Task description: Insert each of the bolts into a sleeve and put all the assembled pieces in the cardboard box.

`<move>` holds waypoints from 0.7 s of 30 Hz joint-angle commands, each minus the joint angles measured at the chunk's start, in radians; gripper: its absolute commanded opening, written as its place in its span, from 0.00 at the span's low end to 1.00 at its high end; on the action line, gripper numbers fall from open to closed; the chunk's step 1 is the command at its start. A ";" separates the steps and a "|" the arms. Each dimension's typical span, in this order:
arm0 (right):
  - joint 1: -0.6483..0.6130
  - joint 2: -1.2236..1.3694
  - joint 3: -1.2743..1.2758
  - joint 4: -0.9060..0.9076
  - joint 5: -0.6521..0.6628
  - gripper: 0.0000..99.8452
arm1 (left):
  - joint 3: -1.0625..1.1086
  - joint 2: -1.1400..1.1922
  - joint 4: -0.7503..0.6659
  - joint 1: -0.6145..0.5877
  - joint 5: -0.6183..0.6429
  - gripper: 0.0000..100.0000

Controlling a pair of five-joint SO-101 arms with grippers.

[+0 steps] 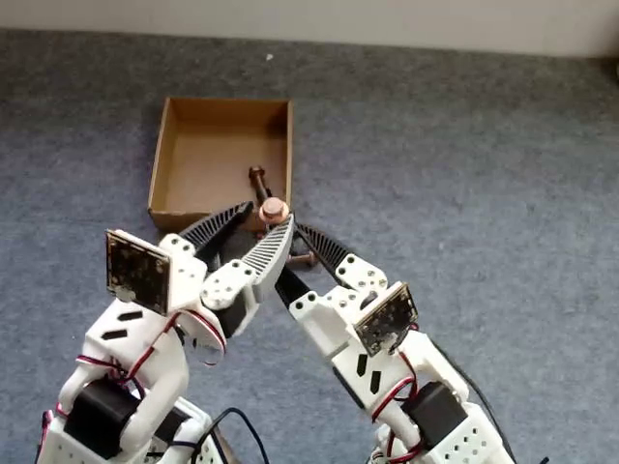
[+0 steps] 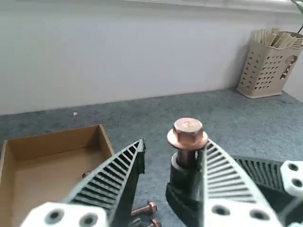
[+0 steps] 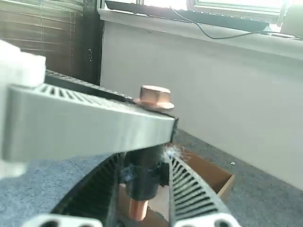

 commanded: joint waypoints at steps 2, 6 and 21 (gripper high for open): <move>0.013 -0.041 -0.091 -0.056 0.009 0.00 | -0.124 0.008 0.184 -0.031 -0.003 0.27; 0.027 -0.033 -0.085 -0.033 0.006 0.00 | -0.151 0.008 0.215 -0.136 -0.026 0.28; 0.122 0.183 -0.137 0.245 0.006 0.00 | 0.061 0.007 0.245 -0.682 -0.130 0.19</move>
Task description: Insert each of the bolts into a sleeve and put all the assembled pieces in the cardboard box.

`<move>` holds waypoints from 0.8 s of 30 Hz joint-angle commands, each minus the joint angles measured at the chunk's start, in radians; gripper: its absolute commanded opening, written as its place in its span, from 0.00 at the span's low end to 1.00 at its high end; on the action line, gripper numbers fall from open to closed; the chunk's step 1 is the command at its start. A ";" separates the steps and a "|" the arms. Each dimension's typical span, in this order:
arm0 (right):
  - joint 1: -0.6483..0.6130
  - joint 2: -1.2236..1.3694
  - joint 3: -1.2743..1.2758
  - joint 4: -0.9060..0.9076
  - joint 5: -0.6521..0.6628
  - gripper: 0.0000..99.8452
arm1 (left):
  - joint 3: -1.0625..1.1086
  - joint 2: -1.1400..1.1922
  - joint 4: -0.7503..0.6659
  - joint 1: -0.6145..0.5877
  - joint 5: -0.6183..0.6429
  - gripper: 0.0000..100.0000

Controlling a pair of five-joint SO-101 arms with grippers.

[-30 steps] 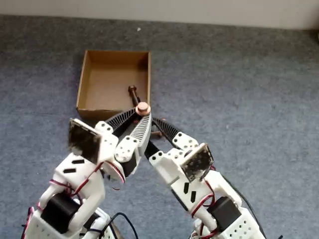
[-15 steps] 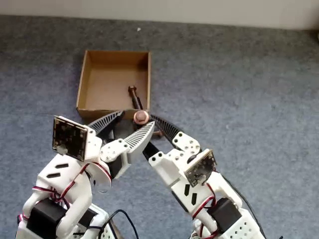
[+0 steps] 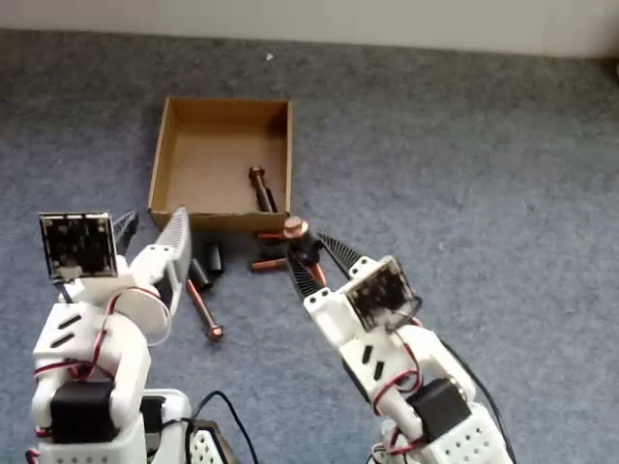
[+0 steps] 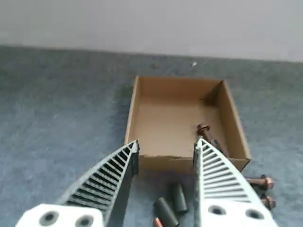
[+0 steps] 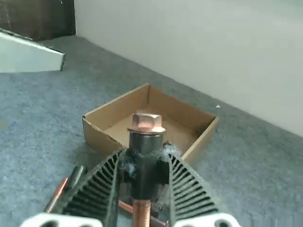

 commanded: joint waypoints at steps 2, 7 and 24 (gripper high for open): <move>0.018 0.260 -0.203 -0.010 0.002 0.00 | 0.170 0.004 -0.006 -0.145 -0.012 0.19; 0.015 0.631 -0.444 -0.036 0.002 0.00 | 0.351 0.004 -0.120 -0.231 -0.012 0.20; 0.058 1.629 -0.849 -0.792 0.008 0.00 | 0.475 0.004 -0.229 -0.272 -0.012 0.20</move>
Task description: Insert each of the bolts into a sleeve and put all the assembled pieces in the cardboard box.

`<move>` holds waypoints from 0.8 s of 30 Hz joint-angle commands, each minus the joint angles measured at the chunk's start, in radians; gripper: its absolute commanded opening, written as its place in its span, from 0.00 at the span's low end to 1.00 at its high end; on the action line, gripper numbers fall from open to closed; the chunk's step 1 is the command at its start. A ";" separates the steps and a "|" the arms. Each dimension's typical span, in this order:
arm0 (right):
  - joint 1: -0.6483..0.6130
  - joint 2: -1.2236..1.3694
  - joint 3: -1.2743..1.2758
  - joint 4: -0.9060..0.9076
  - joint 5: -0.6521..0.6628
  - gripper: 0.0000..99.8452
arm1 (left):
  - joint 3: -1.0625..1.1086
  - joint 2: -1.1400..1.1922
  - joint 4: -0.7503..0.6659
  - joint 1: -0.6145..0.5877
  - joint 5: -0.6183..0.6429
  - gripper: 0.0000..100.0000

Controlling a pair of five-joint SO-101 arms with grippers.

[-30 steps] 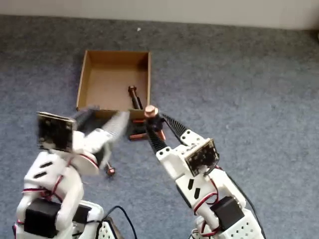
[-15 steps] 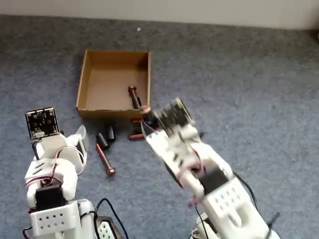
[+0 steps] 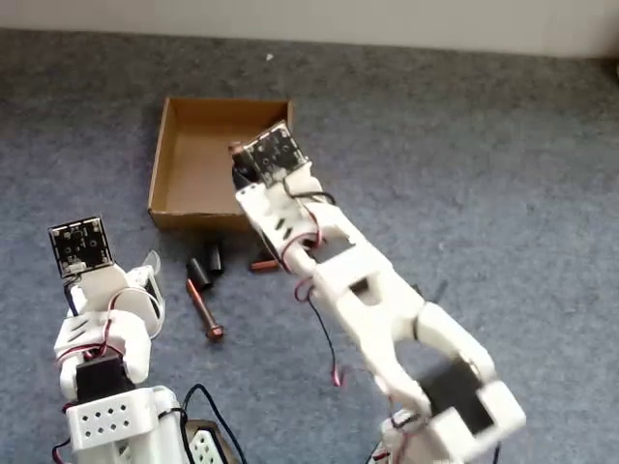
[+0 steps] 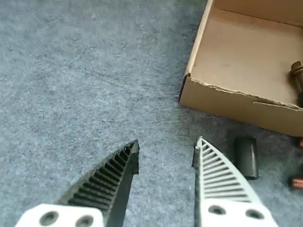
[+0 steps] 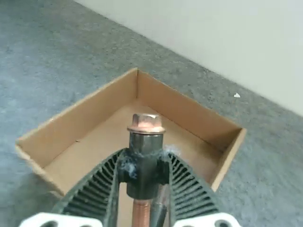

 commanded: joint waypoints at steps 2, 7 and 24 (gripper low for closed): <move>0.047 0.157 -0.166 -0.107 0.006 0.00 | -0.004 -0.008 -0.021 -0.013 -0.011 0.19; 0.054 0.260 -0.209 -0.105 0.006 0.02 | -0.004 -0.008 -0.021 -0.013 -0.012 0.19; 0.054 -0.294 -0.062 0.582 0.006 0.15 | -0.007 -0.008 -0.023 -0.090 -0.012 0.19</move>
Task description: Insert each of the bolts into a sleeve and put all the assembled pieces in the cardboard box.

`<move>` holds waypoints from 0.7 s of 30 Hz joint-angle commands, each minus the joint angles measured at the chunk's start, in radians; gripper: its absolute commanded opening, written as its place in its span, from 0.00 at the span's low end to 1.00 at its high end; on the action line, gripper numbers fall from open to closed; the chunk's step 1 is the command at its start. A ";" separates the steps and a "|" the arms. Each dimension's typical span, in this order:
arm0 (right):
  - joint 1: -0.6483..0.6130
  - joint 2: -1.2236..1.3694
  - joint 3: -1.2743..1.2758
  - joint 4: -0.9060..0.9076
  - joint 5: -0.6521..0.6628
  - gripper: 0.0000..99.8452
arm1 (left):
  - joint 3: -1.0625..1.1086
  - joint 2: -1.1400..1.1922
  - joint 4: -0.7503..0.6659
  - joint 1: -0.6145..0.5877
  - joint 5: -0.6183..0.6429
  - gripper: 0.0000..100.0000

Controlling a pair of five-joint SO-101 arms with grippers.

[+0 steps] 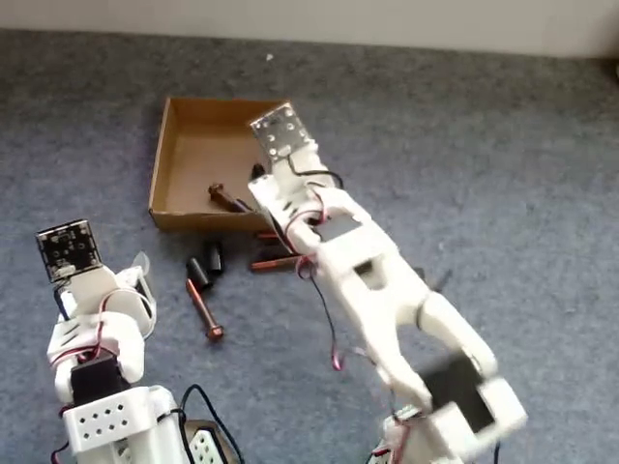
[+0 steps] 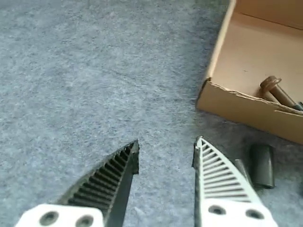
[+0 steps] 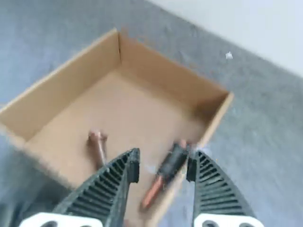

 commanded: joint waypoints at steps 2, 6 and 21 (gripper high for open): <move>-0.008 -0.255 0.067 0.239 0.008 0.15 | -0.008 -0.008 -0.020 -0.025 -0.012 0.19; -0.070 -0.288 0.124 0.295 0.002 0.15 | -0.012 -0.008 -0.020 -0.025 -0.012 0.19; -0.232 0.216 -0.209 0.295 -0.316 0.15 | -0.012 -0.008 -0.020 -0.079 -0.011 0.19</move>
